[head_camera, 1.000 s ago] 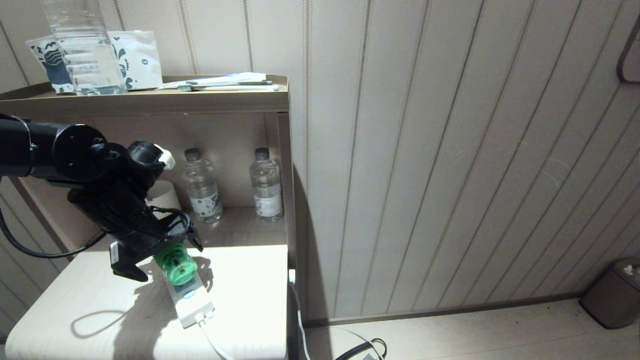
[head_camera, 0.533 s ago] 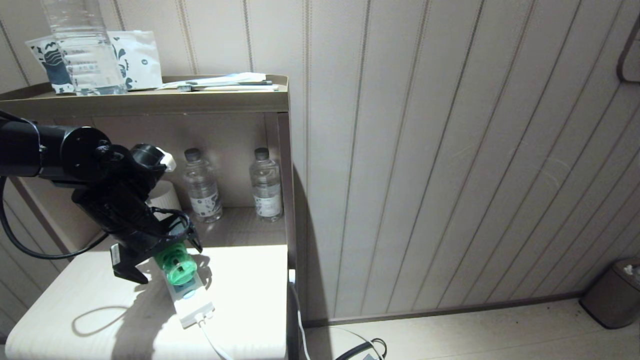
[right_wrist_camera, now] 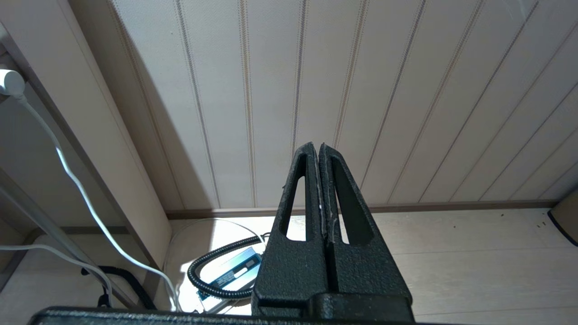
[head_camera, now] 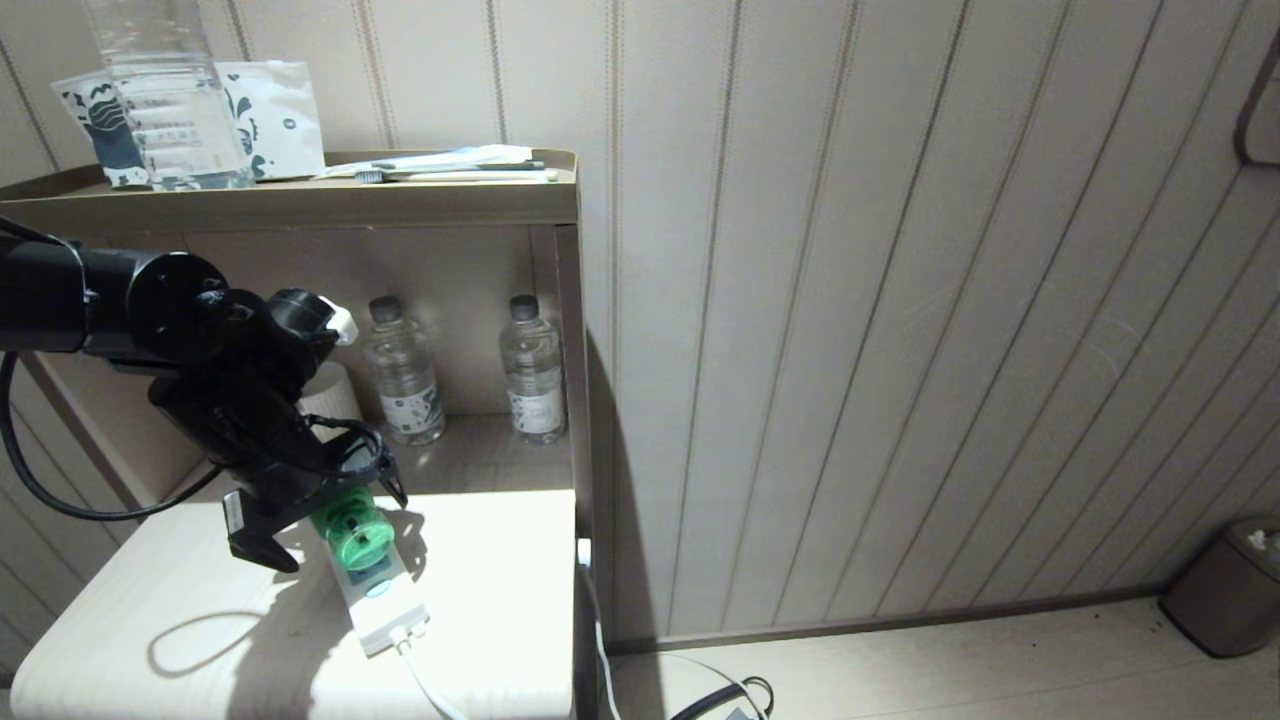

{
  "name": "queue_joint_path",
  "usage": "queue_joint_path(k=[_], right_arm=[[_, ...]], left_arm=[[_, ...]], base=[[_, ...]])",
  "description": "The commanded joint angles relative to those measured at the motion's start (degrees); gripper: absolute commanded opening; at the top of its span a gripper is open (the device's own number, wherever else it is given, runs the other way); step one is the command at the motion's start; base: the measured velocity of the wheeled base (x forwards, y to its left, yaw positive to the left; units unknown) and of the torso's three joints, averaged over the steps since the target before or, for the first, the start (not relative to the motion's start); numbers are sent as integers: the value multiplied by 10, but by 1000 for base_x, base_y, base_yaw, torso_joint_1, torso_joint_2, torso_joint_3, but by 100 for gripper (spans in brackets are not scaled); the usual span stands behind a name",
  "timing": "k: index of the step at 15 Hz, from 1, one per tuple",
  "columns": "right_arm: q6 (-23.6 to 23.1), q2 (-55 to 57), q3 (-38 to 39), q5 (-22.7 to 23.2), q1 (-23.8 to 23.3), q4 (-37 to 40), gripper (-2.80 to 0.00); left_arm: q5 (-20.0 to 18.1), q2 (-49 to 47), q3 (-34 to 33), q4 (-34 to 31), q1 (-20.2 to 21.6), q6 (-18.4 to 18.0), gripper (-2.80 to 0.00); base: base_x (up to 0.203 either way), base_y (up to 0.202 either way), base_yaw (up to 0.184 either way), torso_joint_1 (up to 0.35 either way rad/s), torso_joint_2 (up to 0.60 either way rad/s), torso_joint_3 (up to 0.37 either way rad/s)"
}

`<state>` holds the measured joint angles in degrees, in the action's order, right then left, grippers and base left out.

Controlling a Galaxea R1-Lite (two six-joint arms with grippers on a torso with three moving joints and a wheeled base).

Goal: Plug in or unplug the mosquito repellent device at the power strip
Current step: Hold the socket with your right hand and unplug it with your left hand

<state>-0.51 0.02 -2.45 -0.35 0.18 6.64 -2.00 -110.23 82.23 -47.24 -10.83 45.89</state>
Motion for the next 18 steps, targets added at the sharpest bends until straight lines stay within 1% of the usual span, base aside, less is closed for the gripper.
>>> queue_joint_path(k=[1, 3, 4, 5, 7, 12, 13, 15, 16, 18], right_arm=[[0, 0, 0, 0, 0, 0, -280], [0, 0, 0, 0, 0, 0, -280], [0, 0, 0, 0, 0, 0, -280], [0, 0, 0, 0, 0, 0, -280], [0, 0, 0, 0, 0, 0, -280], [0, 0, 0, 0, 0, 0, -280], [0, 0, 0, 0, 0, 0, -280], [0, 0, 0, 0, 0, 0, -280], [0, 0, 0, 0, 0, 0, -280], [0, 0, 0, 0, 0, 0, -280]], left_arm=[[1, 1, 4, -2, -2, 5, 0], [3, -1, 8, -3, -2, 5, 0], [5, -3, 10, -2, -2, 5, -159], [14, -9, 12, -2, -2, 5, -280], [22, -15, 15, 0, -2, 5, -280], [24, -24, 15, 4, -3, 2, -280], [28, -16, 14, 4, -7, -2, -280], [50, 7, 13, 5, -17, -13, -280], [55, 18, 15, 3, -24, -24, -280], [58, 25, 20, -4, -32, -27, -280]], base=[[0, 0, 0, 0, 0, 0], [0, 0, 0, 0, 0, 0], [0, 0, 0, 0, 0, 0], [0, 0, 0, 0, 0, 0], [0, 0, 0, 0, 0, 0], [0, 0, 0, 0, 0, 0], [0, 0, 0, 0, 0, 0], [0, 0, 0, 0, 0, 0], [0, 0, 0, 0, 0, 0], [0, 0, 0, 0, 0, 0]])
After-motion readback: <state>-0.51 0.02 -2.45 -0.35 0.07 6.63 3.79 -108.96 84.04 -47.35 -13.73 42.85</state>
